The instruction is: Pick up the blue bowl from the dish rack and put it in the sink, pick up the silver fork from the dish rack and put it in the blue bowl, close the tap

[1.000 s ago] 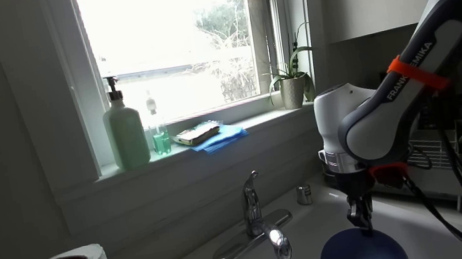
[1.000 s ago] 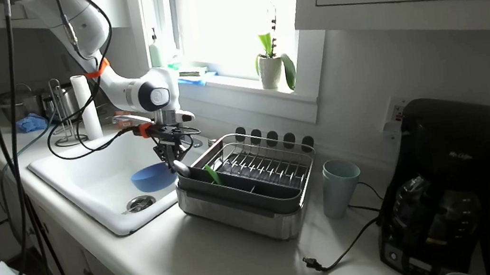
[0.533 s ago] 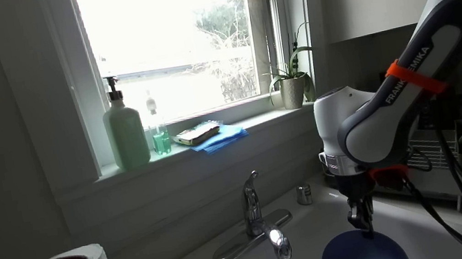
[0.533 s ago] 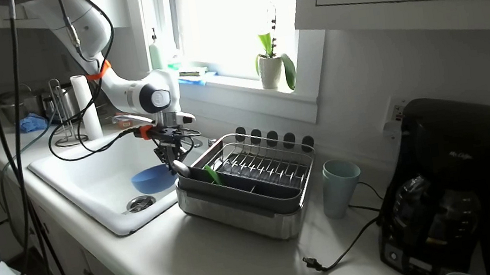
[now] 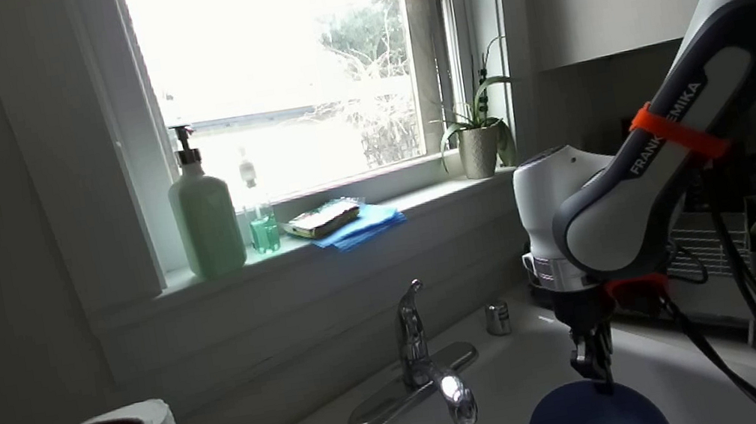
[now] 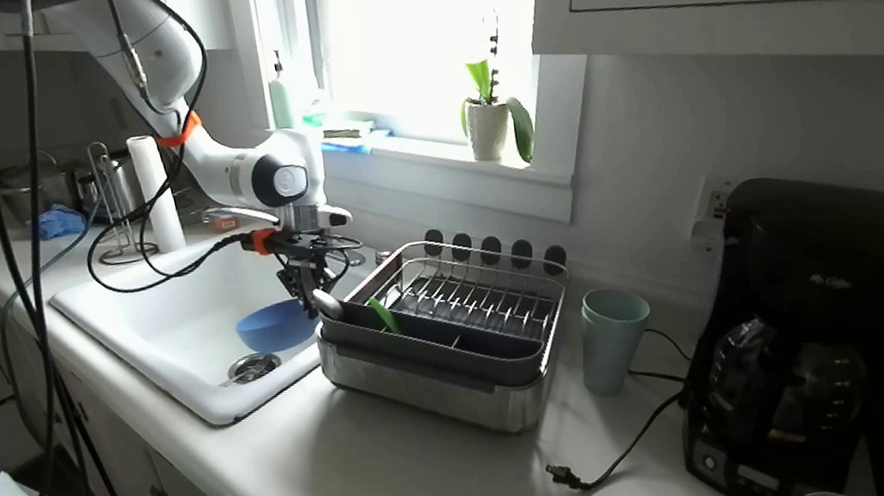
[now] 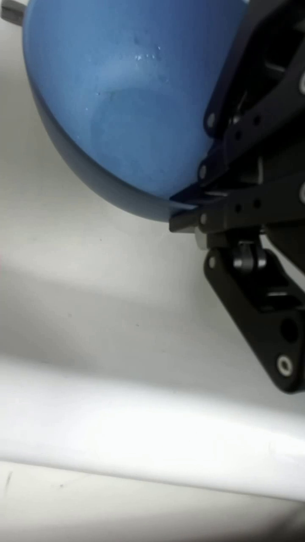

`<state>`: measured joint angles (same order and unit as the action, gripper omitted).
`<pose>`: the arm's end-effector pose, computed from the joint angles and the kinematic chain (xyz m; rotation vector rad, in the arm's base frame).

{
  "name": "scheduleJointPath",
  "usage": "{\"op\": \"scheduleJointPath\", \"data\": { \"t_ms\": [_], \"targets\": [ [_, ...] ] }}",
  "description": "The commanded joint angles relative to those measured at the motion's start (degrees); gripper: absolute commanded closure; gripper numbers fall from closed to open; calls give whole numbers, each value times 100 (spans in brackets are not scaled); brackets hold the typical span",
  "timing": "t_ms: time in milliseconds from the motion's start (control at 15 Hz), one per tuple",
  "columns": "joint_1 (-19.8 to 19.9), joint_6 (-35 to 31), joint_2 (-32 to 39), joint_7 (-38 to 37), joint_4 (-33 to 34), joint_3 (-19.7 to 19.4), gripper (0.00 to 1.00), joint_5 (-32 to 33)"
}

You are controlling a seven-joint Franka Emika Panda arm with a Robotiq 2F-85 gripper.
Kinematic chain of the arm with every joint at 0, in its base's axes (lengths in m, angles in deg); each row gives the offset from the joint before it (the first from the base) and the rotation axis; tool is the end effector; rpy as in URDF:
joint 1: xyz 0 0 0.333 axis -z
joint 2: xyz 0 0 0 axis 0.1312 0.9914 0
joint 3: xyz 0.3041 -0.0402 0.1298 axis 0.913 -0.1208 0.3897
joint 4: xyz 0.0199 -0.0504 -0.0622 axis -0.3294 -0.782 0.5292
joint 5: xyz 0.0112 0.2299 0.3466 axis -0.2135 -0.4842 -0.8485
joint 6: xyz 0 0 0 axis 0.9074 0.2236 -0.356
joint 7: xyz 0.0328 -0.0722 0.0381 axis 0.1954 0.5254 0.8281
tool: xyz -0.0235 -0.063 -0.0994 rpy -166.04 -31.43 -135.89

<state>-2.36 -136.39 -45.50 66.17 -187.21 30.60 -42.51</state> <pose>0.5561 -0.0968 0.1877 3.0591 0.0156 -0.2142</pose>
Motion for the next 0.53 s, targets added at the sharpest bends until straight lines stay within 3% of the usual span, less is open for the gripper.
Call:
{"op": "scheduleJointPath", "data": {
  "t_ms": [0,467],
  "targets": [
    [45,-256,387,55,193,9,98,-36],
    [-171,-874,1265,-856,673,-229,98,9]
  ]
}}
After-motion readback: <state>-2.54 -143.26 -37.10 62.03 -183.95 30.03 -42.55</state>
